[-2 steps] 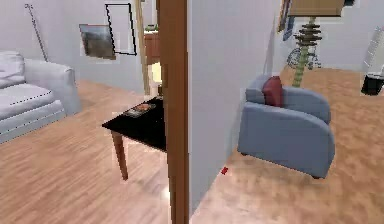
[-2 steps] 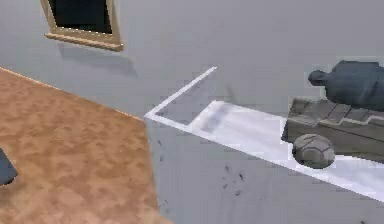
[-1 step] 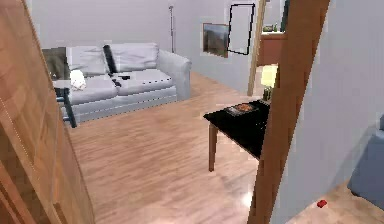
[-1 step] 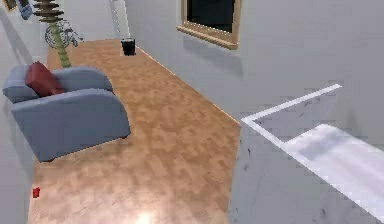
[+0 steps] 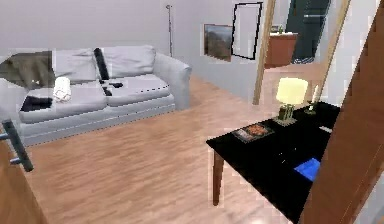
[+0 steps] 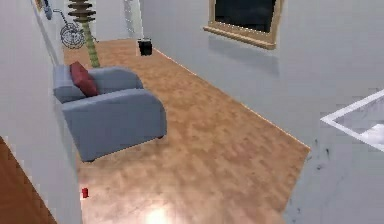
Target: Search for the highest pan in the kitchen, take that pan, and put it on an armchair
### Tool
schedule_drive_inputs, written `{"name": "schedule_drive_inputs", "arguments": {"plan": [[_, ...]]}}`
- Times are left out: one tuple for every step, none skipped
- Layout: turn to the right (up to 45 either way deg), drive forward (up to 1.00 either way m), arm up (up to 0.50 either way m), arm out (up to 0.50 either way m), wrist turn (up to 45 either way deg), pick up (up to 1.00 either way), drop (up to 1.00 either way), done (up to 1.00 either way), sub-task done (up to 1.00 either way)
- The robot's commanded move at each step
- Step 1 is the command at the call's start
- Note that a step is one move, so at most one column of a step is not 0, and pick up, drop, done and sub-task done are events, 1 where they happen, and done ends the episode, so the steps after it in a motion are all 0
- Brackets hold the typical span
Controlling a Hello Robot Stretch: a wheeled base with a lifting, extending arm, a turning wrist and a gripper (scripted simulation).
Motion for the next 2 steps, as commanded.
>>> {"name": "schedule_drive_inputs", "arguments": {"plan": [[-9.0, 0.0, 0.0, 0.0, 0.0, 0.0, 0.0, 0.0, 0.0], [0.0, 1.0, 0.0, 0.0, 0.0, 0.0, 0.0, 0.0, 0.0]]}}
